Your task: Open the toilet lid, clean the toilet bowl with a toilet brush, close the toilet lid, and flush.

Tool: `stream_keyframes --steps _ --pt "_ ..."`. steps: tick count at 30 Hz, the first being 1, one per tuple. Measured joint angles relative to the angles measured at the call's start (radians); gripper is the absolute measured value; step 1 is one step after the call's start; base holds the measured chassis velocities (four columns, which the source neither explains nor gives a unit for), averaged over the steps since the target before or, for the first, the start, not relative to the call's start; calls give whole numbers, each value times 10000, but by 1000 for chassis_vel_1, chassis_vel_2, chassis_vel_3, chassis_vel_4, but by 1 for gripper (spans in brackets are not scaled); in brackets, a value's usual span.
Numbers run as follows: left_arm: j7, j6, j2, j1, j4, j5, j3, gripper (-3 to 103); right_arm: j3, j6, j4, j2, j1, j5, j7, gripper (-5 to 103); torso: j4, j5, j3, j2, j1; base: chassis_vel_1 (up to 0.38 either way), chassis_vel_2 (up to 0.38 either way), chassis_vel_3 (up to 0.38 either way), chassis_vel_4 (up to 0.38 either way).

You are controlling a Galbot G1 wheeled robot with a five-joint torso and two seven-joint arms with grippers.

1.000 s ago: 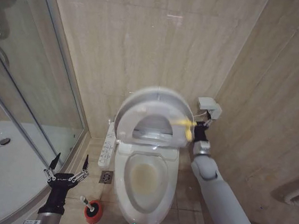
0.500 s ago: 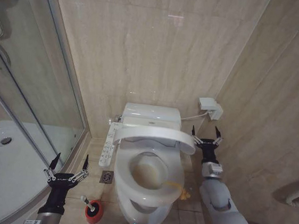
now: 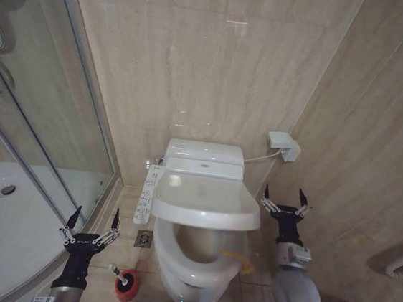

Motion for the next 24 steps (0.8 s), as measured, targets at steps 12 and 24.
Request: stream_keyframes --steps 12,24 --pt "0 0 0 0 0 0 0 100 137 -599 715 604 -888 490 -765 100 1 0 0 -1 2 0 0 0 0" --pt "0 0 0 0 0 0 0 100 143 -576 1485 1106 -1621 176 -1128 100 1 0 0 -1 2 0 0 0 0"
